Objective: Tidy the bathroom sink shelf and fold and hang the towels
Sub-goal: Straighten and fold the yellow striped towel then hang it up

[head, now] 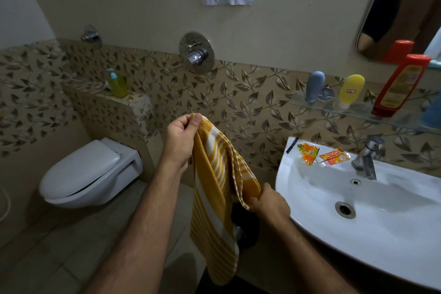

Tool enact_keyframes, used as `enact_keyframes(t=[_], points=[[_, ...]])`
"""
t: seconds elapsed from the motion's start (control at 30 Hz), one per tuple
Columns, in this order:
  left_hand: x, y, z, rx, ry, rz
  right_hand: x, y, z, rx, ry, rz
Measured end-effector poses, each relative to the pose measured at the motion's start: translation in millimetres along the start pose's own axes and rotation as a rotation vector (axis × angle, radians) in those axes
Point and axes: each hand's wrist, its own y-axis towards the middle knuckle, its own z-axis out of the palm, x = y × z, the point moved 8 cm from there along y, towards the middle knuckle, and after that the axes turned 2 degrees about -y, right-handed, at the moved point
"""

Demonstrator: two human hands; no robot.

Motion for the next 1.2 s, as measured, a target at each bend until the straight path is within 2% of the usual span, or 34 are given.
enact_keyframes(t=[0.1, 0.17, 0.27, 0.43, 0.5, 0.6, 0.8, 1.03, 1.1, 1.2], points=[[1.7, 6.3, -16.8, -0.039, 0.016, 0.009, -9.2, 7.6, -4.8, 0.037, -0.025, 0.075], [3.2, 8.6, -26.8, -0.052, 0.047, 0.01, -14.4, 11.7, -5.2, 0.123, 0.059, 0.113], [5.4, 12.0, -44.4, -0.095, 0.091, 0.015, -18.3, 17.8, -17.7, 0.203, 0.235, 0.17], [5.8, 14.2, -75.8, -0.167, 0.146, 0.019, -8.9, 19.6, -65.5, 0.232, 0.71, 0.258], [2.1, 16.3, -89.3, -0.197, 0.185, 0.045, -2.7, 20.6, -88.3, 0.233, 0.796, 0.247], [-2.8, 24.6, -110.6, -0.242, 0.232, 0.072, 15.7, 20.2, -124.1, 0.255, 0.886, 0.174], [-18.8, 43.3, -133.3, -0.375, 0.305, 0.108, 75.4, -2.7, -200.3, 0.325, 1.035, -0.135], [-49.0, 59.6, -130.7, -0.468, 0.216, 0.121, 124.8, -24.0, -259.1, 0.313, 1.1, -0.464], [-55.2, 62.3, -128.6, -0.467, 0.204, 0.14, 124.8, -27.7, -268.0, 0.233, 0.951, -0.534], [-63.5, 65.9, -120.7, -0.461, 0.208, 0.149, 122.0, -29.4, -277.4, -0.094, 0.699, -0.552]])
